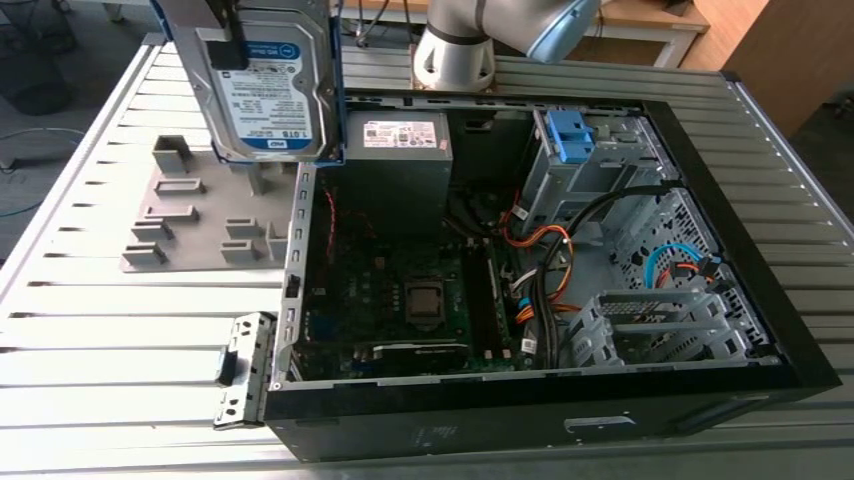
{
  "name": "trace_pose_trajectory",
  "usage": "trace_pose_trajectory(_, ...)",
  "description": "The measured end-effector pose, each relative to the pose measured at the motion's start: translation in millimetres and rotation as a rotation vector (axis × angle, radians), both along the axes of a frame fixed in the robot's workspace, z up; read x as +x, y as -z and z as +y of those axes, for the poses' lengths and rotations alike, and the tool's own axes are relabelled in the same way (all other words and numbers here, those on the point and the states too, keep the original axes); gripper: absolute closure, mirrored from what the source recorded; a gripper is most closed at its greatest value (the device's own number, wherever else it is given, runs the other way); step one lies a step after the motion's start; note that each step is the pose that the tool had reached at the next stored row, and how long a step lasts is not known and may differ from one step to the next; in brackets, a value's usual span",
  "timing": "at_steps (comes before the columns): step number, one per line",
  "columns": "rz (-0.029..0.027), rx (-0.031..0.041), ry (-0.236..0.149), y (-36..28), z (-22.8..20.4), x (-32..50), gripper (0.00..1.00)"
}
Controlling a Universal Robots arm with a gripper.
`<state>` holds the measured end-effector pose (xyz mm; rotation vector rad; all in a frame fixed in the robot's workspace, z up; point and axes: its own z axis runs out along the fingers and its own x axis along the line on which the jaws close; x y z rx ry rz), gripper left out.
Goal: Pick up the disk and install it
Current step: 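Pick up the disk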
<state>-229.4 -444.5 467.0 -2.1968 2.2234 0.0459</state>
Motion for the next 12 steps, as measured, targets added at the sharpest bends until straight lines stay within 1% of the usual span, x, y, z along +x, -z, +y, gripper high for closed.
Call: trace_pose_trajectory(12, -0.0001, 0.0000, 0.000, 0.0, 0.0, 7.4, 0.64)
